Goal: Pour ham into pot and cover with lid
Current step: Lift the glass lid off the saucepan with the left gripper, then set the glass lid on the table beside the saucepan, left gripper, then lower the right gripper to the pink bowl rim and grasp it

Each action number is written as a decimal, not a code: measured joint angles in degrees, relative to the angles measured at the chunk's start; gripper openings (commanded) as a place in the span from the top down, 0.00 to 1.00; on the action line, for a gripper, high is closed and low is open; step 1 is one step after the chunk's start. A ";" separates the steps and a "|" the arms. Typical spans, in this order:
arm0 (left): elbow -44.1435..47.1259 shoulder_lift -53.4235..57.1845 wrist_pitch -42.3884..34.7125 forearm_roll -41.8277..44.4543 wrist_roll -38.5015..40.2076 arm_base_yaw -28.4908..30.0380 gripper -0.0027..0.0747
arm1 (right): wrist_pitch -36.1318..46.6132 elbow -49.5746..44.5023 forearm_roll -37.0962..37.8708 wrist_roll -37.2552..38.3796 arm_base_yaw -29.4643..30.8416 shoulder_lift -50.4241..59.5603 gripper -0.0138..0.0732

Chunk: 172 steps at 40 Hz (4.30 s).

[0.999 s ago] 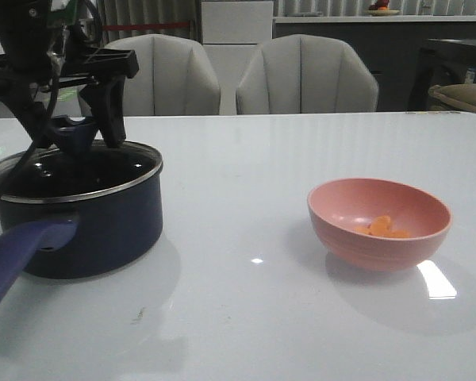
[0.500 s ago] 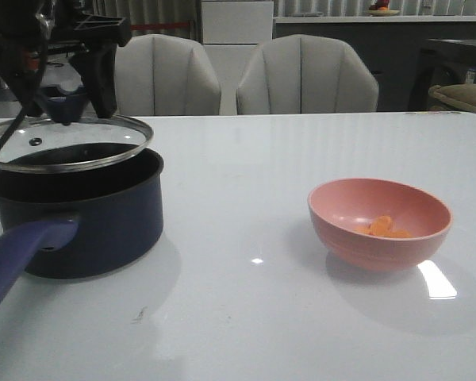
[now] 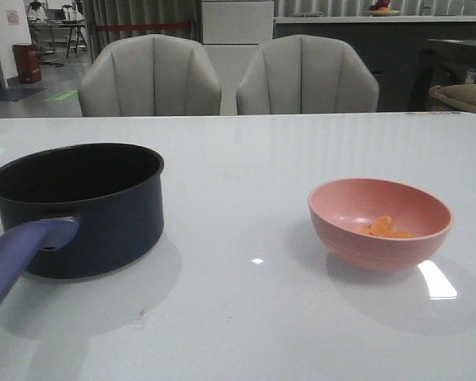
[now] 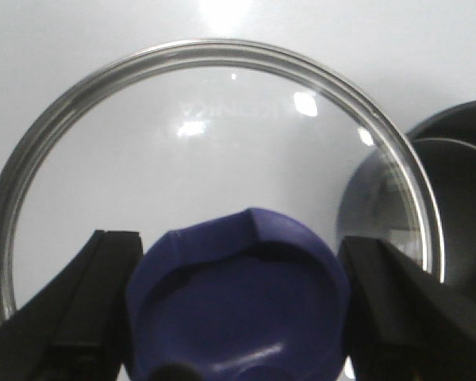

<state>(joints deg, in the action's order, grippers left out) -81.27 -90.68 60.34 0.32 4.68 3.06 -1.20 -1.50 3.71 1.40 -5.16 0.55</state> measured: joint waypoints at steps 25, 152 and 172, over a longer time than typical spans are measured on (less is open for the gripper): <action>24.05 -3.04 -23.64 -11.30 -9.98 10.63 0.53 | 0.00 0.00 0.00 0.00 0.00 0.00 0.68; 66.71 84.03 -46.52 -7.06 -10.23 -17.92 0.17 | -7.88 10.62 -0.46 0.71 0.00 -2.73 0.68; 66.71 83.79 -47.70 -7.06 -10.23 -18.04 0.17 | -23.71 19.63 -5.46 1.05 0.00 -16.58 0.44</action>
<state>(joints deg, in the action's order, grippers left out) -14.57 -6.89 12.64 -6.74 -5.54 -14.98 -24.91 18.13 -1.75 2.44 -5.16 -16.03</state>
